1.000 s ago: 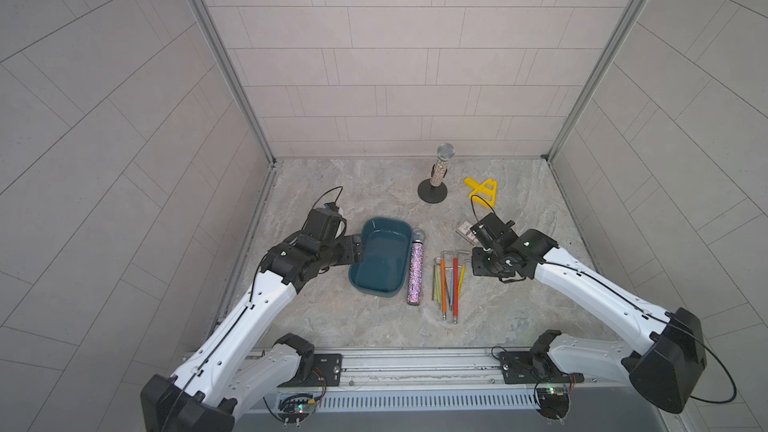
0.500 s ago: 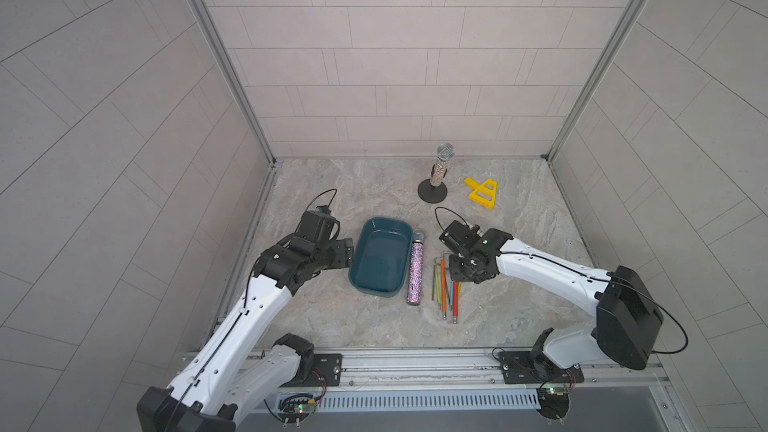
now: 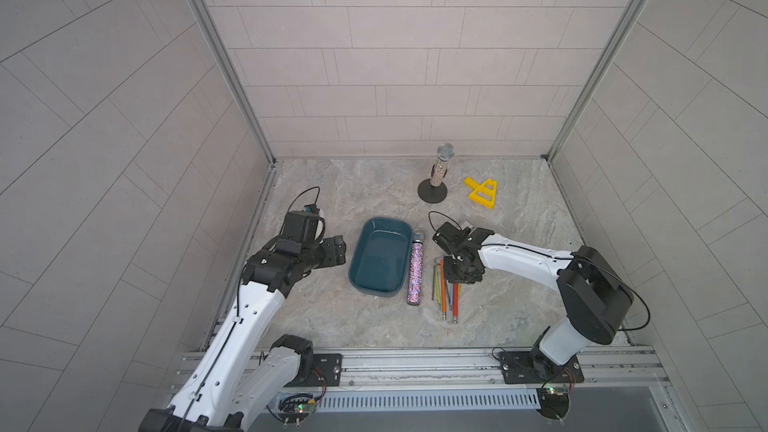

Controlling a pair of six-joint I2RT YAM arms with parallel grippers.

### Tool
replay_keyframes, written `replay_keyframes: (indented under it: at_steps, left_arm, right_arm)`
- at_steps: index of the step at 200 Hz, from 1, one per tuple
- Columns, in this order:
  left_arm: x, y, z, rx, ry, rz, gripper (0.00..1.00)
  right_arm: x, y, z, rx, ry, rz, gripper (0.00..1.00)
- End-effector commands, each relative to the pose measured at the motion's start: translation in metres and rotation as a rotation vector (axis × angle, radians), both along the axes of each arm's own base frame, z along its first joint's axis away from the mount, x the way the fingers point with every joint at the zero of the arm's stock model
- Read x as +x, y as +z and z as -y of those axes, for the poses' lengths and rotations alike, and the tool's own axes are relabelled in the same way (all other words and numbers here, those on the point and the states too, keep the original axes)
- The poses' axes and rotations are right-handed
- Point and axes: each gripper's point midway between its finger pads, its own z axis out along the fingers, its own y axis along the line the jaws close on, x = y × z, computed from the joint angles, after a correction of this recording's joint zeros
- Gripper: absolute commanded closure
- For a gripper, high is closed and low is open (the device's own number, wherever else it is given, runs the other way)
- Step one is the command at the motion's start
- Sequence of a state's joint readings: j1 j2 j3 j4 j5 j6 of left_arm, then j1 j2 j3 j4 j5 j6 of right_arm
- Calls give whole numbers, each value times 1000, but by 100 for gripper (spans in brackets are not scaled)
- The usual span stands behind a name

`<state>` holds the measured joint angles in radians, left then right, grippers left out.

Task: Put the hex key on the desktop into the storage box
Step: Pick up the Allen key from the center of the board, then place the Allen key in the storage box.

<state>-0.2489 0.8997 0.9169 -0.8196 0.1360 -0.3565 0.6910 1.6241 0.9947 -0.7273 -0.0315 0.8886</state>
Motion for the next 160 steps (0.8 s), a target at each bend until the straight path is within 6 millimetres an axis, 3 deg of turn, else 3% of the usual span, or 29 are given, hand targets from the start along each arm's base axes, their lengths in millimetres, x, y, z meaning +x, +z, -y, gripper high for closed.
replay_keyframes:
  at_steps: [1,69,100,130,160]
  left_arm:
    - [0,-4,2,0,-23,-3,17]
    - [0,-4,3,-5,-23,1,17]
    - [0,-4,2,-4,-22,6,17]
    - [0,-4,2,-6,-22,7,17]
    - [0,-4,2,-6,-20,9,17]
  right_arm:
    - [-4,-8,6,-16,-28,-21,71]
    - [-6,-18,13,-31,-49,-47,77]
    - [-5,-17,16,-38,-58,-38,86]
    - [-3,-6,20,-54,-63,-12,100]
    - [7,29,22,-59,-46,92,100]
